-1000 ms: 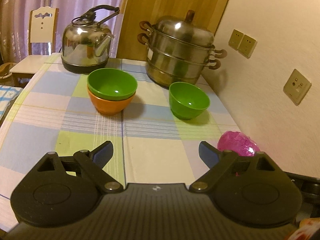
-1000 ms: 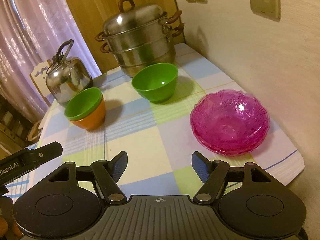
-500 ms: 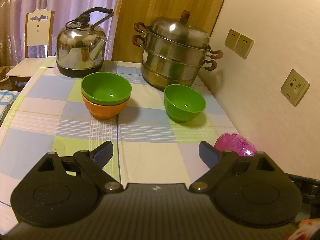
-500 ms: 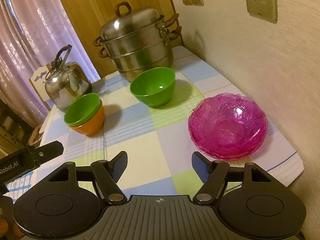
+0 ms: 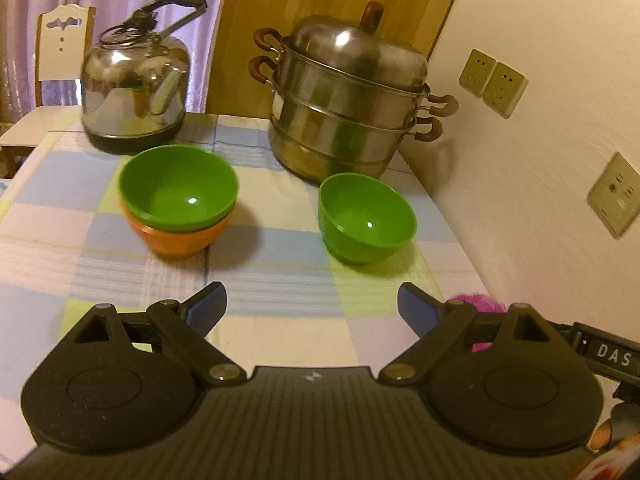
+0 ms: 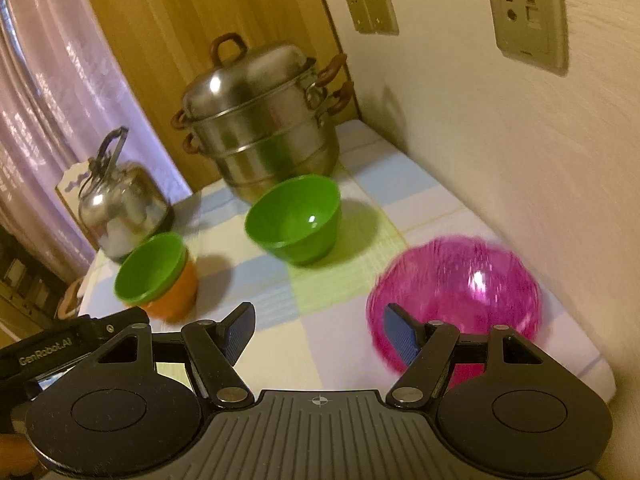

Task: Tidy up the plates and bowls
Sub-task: 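Grip the small green bowl rim with left tool while right tool grips it, then lift the small green bowl with both tools over the green-orange stack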

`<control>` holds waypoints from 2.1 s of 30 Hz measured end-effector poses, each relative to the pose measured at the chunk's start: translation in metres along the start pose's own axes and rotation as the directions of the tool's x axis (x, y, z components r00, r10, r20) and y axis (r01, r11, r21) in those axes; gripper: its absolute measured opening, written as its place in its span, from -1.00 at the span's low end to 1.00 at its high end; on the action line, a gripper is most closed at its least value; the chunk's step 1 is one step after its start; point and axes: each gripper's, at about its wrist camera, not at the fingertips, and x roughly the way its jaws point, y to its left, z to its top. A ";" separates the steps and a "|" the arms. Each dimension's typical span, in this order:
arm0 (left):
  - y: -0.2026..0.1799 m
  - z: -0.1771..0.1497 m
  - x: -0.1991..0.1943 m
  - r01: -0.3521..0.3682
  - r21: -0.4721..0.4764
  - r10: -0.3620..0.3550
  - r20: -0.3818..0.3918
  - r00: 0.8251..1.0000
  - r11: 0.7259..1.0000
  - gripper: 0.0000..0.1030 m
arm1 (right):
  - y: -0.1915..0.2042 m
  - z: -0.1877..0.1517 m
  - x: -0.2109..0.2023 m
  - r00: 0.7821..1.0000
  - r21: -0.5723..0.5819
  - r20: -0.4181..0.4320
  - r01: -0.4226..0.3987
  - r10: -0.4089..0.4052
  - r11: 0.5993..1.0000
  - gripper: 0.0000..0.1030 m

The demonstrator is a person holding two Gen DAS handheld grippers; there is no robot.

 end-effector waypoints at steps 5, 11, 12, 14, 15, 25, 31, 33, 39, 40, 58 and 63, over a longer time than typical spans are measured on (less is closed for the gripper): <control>-0.002 0.026 0.051 0.002 -0.011 -0.002 -0.002 1.000 1.000 0.72 | -0.014 0.028 0.036 0.999 0.019 0.027 0.017 -0.018 1.000 0.37; 0.004 0.050 0.116 -0.002 -0.044 0.001 -0.020 1.000 0.999 0.46 | -0.029 0.053 0.093 1.000 0.057 0.029 0.010 -0.012 0.998 0.36; 0.005 0.053 0.126 -0.002 -0.046 0.001 -0.023 1.000 0.999 0.43 | -0.030 0.056 0.101 1.000 0.059 0.028 0.008 -0.009 0.998 0.35; 0.005 0.057 0.143 -0.004 -0.048 0.003 -0.027 1.000 0.999 0.32 | -0.030 0.063 0.120 1.000 0.064 0.030 -0.002 0.000 0.998 0.27; 0.005 0.059 0.152 -0.007 -0.046 0.006 -0.031 0.999 0.999 0.30 | -0.029 0.066 0.129 1.000 0.068 0.029 -0.006 0.004 0.998 0.20; 0.003 0.059 0.211 0.017 -0.014 -0.018 -0.056 0.998 1.000 -0.20 | -0.027 0.073 0.200 1.000 0.089 -0.011 0.015 -0.015 0.996 -0.08; 0.004 0.054 0.230 0.025 -0.027 -0.027 -0.061 0.998 0.999 -0.48 | -0.030 0.070 0.222 0.999 0.080 -0.048 0.026 -0.022 0.997 -0.40; 0.004 0.054 0.233 0.026 -0.030 -0.027 -0.059 0.998 0.999 -0.55 | -0.030 0.071 0.226 0.999 0.071 -0.049 0.027 -0.023 0.997 -0.46; 0.003 0.053 0.237 0.037 -0.031 -0.038 -0.048 0.998 0.999 -0.70 | -0.029 0.072 0.237 0.998 0.050 -0.057 0.036 -0.033 0.998 -0.65; 0.001 0.053 0.237 0.040 -0.026 -0.041 -0.049 0.998 0.999 -0.75 | -0.029 0.073 0.238 0.998 0.045 -0.058 0.035 -0.033 0.998 -0.67; -0.004 0.056 0.203 0.048 -0.028 -0.049 -0.048 0.998 0.998 -0.75 | -0.015 0.085 0.211 0.998 -0.007 -0.053 0.031 -0.032 0.999 -0.76; 0.002 0.068 0.174 0.039 -0.033 -0.040 -0.019 0.999 0.999 -0.76 | 0.002 0.093 0.188 1.000 -0.022 -0.022 0.007 -0.008 1.000 -0.76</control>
